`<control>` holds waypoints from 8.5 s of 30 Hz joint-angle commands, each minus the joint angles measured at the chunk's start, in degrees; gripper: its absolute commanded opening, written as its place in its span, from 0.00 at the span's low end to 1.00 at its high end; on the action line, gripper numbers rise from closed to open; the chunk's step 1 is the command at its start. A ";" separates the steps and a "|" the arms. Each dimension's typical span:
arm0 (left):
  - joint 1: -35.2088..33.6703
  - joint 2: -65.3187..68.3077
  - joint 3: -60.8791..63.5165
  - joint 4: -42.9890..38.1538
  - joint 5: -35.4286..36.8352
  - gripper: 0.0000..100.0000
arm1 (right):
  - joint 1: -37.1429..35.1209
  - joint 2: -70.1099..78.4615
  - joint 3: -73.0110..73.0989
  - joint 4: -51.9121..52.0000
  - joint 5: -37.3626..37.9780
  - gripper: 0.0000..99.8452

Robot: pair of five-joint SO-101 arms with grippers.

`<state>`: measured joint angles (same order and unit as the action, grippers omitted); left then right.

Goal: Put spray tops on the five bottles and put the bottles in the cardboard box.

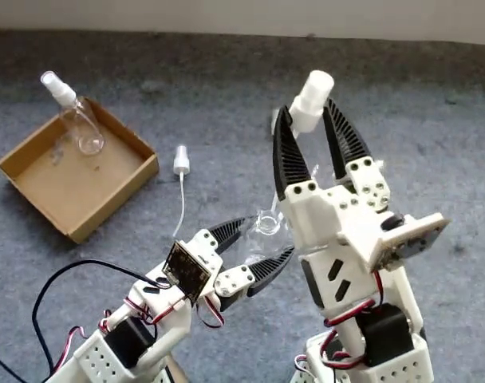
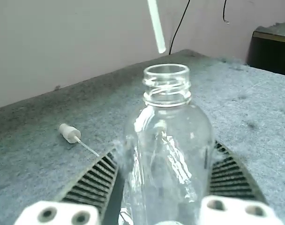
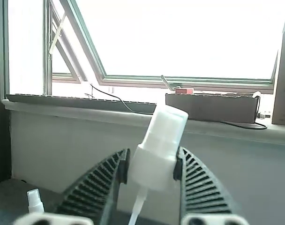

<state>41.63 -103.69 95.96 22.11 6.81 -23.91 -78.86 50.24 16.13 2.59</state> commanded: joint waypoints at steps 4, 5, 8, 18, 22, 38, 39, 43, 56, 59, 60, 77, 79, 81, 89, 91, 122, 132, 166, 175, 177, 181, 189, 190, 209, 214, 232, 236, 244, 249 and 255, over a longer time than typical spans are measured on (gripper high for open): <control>0.66 -0.84 1.19 2.29 0.09 0.13 | -0.40 -4.70 -0.48 1.27 -0.18 0.12; 0.66 -0.84 1.19 2.11 0.09 0.13 | -0.40 -5.32 -0.40 1.27 -0.18 0.12; 0.66 -0.84 1.19 2.02 0.09 0.13 | -0.66 -7.25 -0.04 1.27 -0.44 0.12; 0.66 -0.84 1.19 2.02 0.09 0.13 | -0.92 -12.44 10.86 0.84 -0.62 0.12; 0.66 -0.84 1.19 2.02 0.09 0.13 | -4.35 -12.18 13.41 -3.30 -0.18 0.12; 0.66 -0.84 1.19 2.29 0.09 0.13 | -4.44 -12.09 14.20 -9.36 0.00 0.12; 0.66 -0.84 1.19 2.29 0.09 0.13 | -4.44 -12.09 14.20 -9.36 0.00 0.12; 0.66 -0.84 1.19 2.29 0.09 0.13 | -4.44 -12.18 13.93 -9.36 0.00 0.12; 0.66 -0.84 1.19 2.37 0.09 0.13 | 1.80 -12.18 12.70 -17.71 -0.44 0.12; 0.66 -0.84 1.19 2.37 0.09 0.13 | 1.80 -12.62 14.99 -16.57 -0.53 0.12; 0.66 -0.84 1.19 2.37 0.09 0.13 | 1.80 -12.62 15.78 -16.40 -0.53 0.12; 0.57 -0.84 1.19 2.37 0.09 0.13 | -1.71 -12.79 27.82 -16.04 -0.62 0.12; 0.57 -0.84 1.19 2.37 0.09 0.13 | -3.38 -12.79 27.91 -14.64 -0.62 0.12; 0.57 -0.84 1.19 2.37 0.09 0.13 | -3.74 -12.79 27.30 -9.71 -0.62 0.12; 0.57 -0.84 1.19 2.20 0.09 0.13 | -3.82 -20.62 21.05 6.46 -0.62 0.12; 0.57 -0.84 1.19 2.20 0.09 0.13 | -3.82 -22.11 21.05 8.57 -0.62 0.12; 0.57 -0.84 1.19 2.29 0.09 0.13 | -4.88 -26.51 10.95 24.75 -0.18 0.20; -8.66 -0.92 0.84 2.02 0.09 0.13 | 19.12 -26.51 9.54 25.01 -0.62 0.19; -31.96 -1.10 -2.42 -7.91 0.53 0.13 | -12.26 -26.51 37.76 24.66 -0.62 0.01; -30.46 -1.10 -2.15 -13.45 0.62 0.13 | -17.36 -26.51 43.21 22.11 -0.53 0.01; -28.09 -1.10 -2.15 -13.45 0.62 0.13 | -20.53 -26.51 44.79 22.20 -0.62 0.01; -22.99 -1.10 -2.15 -13.45 0.62 0.13 | -24.22 -26.51 45.23 22.20 -0.53 0.01; -17.63 -1.10 -2.15 -13.36 0.62 0.13 | -24.57 -26.59 45.32 16.48 -0.62 0.01; -17.01 -1.10 -2.15 -13.36 0.62 0.13 | -24.57 -26.59 45.32 14.99 -0.62 0.01; -16.40 -1.10 -0.66 -13.19 0.62 0.13 | -14.73 -26.59 49.80 5.41 -0.62 0.00; -16.40 -1.10 -0.48 -13.19 0.62 0.13 | -12.88 -26.59 52.18 2.59 -0.26 0.00; -22.64 -1.10 -0.84 -13.27 0.44 0.13 | -11.03 -26.59 52.70 11.21 -0.18 0.00; -27.21 -1.01 -0.84 -13.27 0.44 0.13 | -10.95 -26.59 52.70 14.81 -0.18 0.00; -40.22 -1.01 -0.84 -13.36 0.18 0.13 | -10.59 -26.59 52.70 16.66 -0.18 0.00; -50.51 -1.01 -0.75 -13.45 0.00 0.13 | -10.59 -26.59 52.70 18.07 -0.18 0.00; -62.81 -1.01 -0.31 -13.54 -11.16 0.13 | -10.59 -26.59 52.70 18.07 -0.18 0.00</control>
<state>-16.40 -103.69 95.69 9.54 1.71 -35.34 -104.70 95.60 33.98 2.59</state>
